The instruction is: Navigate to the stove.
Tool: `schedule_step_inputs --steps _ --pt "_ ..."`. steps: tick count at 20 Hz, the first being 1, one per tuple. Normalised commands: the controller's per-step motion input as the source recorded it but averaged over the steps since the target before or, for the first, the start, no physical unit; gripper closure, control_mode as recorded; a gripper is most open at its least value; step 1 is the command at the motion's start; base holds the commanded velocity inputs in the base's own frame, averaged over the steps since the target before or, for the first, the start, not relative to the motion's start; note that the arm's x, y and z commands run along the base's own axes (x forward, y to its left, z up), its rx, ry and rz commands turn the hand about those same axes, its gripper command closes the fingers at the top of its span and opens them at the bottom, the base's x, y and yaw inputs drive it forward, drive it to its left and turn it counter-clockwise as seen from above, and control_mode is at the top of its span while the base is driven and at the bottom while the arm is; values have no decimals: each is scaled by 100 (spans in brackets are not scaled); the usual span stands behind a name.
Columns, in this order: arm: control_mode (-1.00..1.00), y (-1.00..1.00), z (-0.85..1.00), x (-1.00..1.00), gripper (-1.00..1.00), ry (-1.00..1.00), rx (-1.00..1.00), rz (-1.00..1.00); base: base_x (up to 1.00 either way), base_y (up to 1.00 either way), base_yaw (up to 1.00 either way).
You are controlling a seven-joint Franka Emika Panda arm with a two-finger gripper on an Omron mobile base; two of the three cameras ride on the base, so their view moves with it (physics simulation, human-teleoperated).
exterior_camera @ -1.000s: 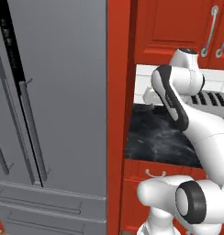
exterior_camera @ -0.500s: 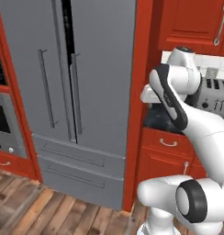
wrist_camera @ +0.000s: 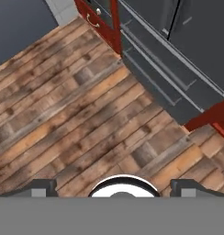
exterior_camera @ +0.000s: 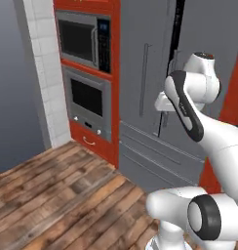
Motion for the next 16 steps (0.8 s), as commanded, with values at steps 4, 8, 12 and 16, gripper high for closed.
schedule_step_inputs --steps 4,8,12,16 --pt "100 0 0 0 -100 0 0 0 -2 62 83" --pt "100 0 0 0 -100 0 0 0 -3 55 85" --pt "100 0 0 0 -100 0 0 0 0 43 87" --pt "100 0 0 0 -100 0 0 0 0 40 85"
